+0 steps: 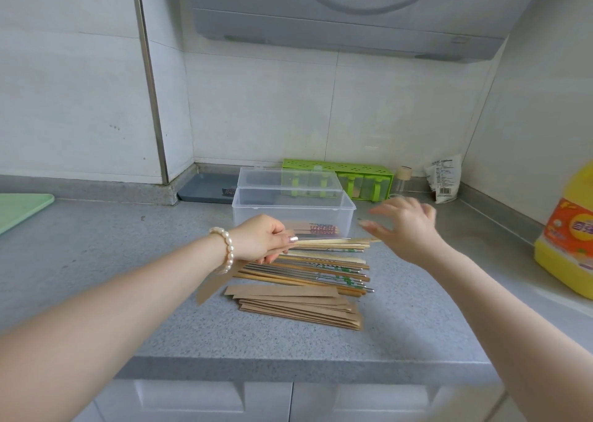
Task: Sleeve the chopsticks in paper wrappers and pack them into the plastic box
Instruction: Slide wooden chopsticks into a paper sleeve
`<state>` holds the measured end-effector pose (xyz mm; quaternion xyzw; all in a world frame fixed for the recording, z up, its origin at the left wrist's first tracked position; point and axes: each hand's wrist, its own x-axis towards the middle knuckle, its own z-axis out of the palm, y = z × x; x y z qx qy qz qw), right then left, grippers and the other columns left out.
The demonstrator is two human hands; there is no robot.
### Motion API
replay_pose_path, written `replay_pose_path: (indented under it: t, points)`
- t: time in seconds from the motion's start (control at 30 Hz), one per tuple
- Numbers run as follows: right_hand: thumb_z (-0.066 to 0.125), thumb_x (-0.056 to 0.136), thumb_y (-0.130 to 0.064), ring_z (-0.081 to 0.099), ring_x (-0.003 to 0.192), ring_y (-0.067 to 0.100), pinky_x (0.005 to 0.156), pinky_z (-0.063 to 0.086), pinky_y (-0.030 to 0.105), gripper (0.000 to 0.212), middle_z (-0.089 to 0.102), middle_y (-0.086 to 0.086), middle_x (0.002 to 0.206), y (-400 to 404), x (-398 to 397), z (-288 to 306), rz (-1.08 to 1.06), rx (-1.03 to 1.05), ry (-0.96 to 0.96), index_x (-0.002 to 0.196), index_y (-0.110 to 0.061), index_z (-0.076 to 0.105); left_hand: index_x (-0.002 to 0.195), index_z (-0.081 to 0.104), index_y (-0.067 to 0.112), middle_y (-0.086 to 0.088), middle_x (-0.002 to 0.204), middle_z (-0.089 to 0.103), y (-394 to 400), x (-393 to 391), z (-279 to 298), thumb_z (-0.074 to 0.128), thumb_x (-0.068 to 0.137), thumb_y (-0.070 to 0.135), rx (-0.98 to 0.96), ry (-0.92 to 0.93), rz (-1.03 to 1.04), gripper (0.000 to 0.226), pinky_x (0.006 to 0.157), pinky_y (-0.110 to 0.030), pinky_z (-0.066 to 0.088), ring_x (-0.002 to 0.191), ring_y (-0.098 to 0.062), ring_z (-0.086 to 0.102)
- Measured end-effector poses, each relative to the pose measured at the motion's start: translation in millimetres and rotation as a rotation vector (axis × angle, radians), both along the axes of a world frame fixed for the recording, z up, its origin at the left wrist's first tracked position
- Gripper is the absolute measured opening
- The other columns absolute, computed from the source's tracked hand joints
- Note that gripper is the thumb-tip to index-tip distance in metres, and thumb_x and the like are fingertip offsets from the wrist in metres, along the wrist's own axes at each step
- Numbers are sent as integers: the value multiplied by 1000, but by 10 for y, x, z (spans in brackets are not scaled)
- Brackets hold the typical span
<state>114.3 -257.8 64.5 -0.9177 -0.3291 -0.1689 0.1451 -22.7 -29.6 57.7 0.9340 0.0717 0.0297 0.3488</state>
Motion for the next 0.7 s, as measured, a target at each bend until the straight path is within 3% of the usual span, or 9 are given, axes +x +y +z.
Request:
replay_pose_path:
  t: [0.07,0.1,0.17,0.2,0.33,0.4,0.5,0.6,0.7]
  points:
    - [48,88,-53,57,107,17,98,40,36,48,64,-1,115,147,-191,63,166,-51,163,124,-22,57,79,58,11,5,53,54,-69,25,9,47,94,34,7,-4,-16,30,44,-10,39,36,1,44]
    - [50,89,-49,61,91,13,87,48,29,44,67,-2,101,221,-293,55,241,-76,254,121,-20,59,80,58,10,5,54,54,-105,35,15,47,94,34,7,-7,-29,30,44,-11,39,36,0,45]
    - [53,92,-38,51,63,6,61,43,15,29,59,-6,71,332,-434,-12,363,-114,295,103,-15,65,81,57,10,4,54,55,-148,50,21,48,94,33,1,-13,-55,28,44,-12,39,36,-2,45]
    - [54,92,-35,45,56,6,55,37,16,26,53,-5,64,359,-457,-42,402,-112,275,93,-12,67,79,56,12,4,55,56,-155,48,27,48,94,32,-1,-13,-61,26,44,-13,39,37,-2,45]
    - [50,94,-35,34,44,9,49,31,25,30,42,-6,52,306,-332,-42,341,17,276,79,-15,65,80,57,17,1,62,59,-55,-20,64,44,97,27,-116,7,-18,24,48,-17,43,44,-6,50]
    - [49,95,-31,28,44,11,49,27,26,30,36,-4,50,255,-223,-11,308,232,457,76,-15,65,88,59,14,-2,69,60,6,-64,78,43,97,19,-223,45,-6,19,51,-19,44,49,-8,51]
    - [50,96,-20,26,46,11,47,23,23,23,35,0,53,257,-182,16,386,467,765,82,-9,65,108,60,9,-1,80,63,-10,-92,93,51,93,8,-207,112,-71,18,55,-20,48,52,-6,55]
    - [63,87,-19,24,45,11,45,19,22,16,33,-2,52,363,-296,46,485,468,897,79,-5,60,128,46,10,4,76,69,-123,-84,123,64,84,4,-212,160,-116,48,53,-18,50,49,-5,60]
    - [73,78,-17,23,40,11,42,17,24,17,33,2,49,463,-435,68,510,339,893,80,-2,65,123,43,21,3,67,71,-210,-86,173,70,78,3,-268,165,-147,56,52,-18,50,47,-8,60]
